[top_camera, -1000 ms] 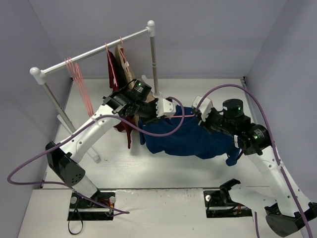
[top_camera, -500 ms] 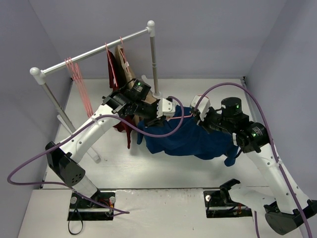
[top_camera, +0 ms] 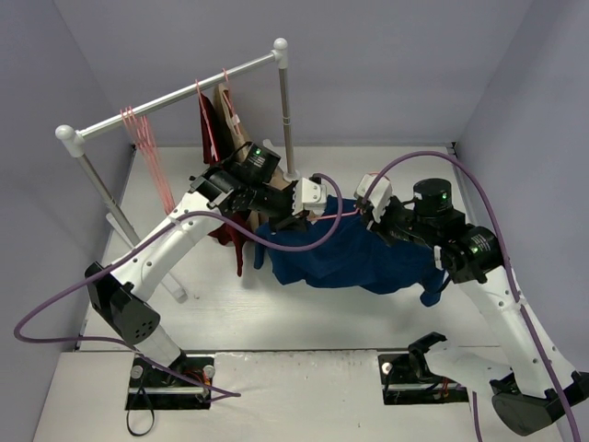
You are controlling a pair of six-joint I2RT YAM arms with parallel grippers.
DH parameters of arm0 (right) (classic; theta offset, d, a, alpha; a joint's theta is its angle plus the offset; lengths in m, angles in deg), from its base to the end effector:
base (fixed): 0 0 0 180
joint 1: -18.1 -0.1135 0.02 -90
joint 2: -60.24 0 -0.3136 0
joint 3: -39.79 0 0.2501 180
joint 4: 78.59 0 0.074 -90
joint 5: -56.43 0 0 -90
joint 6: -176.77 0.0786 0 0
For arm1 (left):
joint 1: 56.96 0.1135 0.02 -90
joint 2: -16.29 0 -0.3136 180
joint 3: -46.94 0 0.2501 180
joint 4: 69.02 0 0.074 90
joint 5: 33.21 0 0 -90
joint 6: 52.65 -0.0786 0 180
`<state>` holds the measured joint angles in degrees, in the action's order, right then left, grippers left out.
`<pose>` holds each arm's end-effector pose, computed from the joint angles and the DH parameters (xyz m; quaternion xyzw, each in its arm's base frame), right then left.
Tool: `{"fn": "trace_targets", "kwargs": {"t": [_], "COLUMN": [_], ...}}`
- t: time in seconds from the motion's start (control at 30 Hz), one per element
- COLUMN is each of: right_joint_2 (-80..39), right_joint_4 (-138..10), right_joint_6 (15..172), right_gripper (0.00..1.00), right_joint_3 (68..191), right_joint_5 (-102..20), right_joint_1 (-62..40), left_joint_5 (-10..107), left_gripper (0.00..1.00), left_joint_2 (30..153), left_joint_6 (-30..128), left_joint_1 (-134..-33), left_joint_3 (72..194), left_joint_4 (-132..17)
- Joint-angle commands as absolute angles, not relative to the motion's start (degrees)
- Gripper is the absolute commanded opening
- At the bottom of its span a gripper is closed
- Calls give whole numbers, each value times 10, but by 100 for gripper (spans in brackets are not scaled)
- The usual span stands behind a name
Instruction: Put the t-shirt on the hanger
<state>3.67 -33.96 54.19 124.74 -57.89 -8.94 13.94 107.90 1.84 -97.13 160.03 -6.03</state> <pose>0.1697 0.1230 0.4533 -0.4984 0.6157 0.1400 0.5941 0.2407 -0.2731 0.4313 0.6392 0.5783 -0.3483 0.3684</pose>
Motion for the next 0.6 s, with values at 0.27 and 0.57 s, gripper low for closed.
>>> {"fn": "trace_targets", "kwargs": {"t": [0.27, 0.57], "right_joint_2": [23, 25], "right_joint_4": [-391, -391], "right_joint_6": [545, 543], "right_gripper": [0, 0], "right_joint_3": [1291, 1282], "right_joint_5": [-597, -595], "right_joint_1": [-91, -91], "left_joint_5": [97, 98], "left_gripper": [3, 8], "left_joint_2": [1094, 1100], "left_joint_6": [58, 62], "left_joint_1": [-1012, -1020], "left_joint_3": [1690, 1705], "left_joint_4": [-87, -87]}}
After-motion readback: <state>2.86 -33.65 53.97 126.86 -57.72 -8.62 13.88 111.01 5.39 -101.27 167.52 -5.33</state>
